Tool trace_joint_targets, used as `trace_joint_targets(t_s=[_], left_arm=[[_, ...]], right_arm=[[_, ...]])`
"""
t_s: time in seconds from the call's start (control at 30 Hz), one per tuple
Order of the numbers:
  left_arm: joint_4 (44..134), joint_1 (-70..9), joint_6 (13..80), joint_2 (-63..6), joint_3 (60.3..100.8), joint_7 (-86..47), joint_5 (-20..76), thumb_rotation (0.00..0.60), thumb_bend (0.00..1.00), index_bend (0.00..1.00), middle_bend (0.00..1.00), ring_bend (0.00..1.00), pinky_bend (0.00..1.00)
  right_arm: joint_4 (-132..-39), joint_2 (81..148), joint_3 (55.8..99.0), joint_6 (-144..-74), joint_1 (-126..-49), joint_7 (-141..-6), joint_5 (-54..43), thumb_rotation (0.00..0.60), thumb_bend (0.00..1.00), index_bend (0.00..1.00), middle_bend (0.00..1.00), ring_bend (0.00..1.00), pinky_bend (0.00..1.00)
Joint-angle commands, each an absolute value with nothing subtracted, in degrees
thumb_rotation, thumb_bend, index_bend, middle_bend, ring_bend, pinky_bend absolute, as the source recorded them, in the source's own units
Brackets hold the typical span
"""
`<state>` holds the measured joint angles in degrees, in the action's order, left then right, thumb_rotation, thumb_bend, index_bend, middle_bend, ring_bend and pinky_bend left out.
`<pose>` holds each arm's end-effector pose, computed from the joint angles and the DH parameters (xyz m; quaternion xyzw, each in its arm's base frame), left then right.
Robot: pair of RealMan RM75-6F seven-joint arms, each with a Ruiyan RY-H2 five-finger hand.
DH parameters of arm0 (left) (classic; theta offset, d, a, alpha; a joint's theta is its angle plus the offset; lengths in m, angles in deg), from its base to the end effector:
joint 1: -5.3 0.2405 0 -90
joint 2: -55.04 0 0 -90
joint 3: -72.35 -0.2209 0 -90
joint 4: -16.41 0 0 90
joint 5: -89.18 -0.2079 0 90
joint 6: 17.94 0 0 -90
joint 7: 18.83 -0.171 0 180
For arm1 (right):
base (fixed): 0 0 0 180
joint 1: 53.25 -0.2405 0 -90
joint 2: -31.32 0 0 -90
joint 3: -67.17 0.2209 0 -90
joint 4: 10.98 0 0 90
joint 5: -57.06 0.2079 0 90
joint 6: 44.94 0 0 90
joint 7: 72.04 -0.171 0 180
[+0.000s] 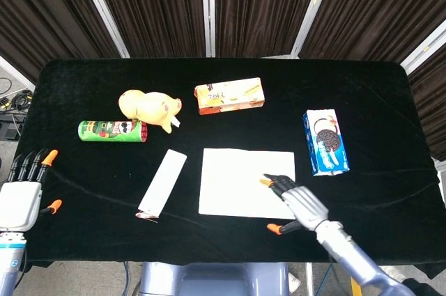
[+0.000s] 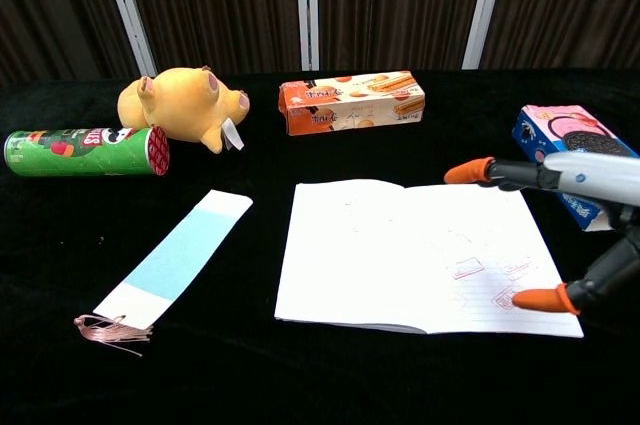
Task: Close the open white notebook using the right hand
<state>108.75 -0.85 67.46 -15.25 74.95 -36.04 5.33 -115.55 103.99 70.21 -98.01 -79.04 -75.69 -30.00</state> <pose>-0.2680 0.2093 0.1164 -0.6250 -0.3323 -0.3294 0.6248 -0.1413 -0.2375 0.0037 0.7287 -0.4974 0.3910 0.2620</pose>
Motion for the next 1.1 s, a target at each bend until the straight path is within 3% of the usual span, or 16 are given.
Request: trace_joint_targets(t_s=[0.03,0.53,1.1], left_arm=[[107.56,-0.32,67.37,-15.16,74.67,-34.39,5.89,0.600,0.10,0.00,0.00,0.00,0.00],[102.70,1.55,67.30,-14.87,73.99,-27.24,6.95,0.600,0.10,0.00,0.00,0.00,0.00],[100.89,2.08,66.55,-14.84,74.27,-23.93,7.71,0.600,0.10,0.00,0.00,0.00,0.00]], right_arm=[[-114.19,107.61,70.08,-96.47,-80.72,-74.71,-28.67,0.600,0.14,0.00,0.00,0.00,0.00],[-104.43,123.34,70.67,-101.27,-81.25,-65.89,-24.85,0.600,0.14,0.00,0.00,0.00,0.00],[-97.41,133.09,72.23,-101.61,-83.34,-65.21,-22.01,0.600,0.14,0.00,0.00,0.00,0.00]])
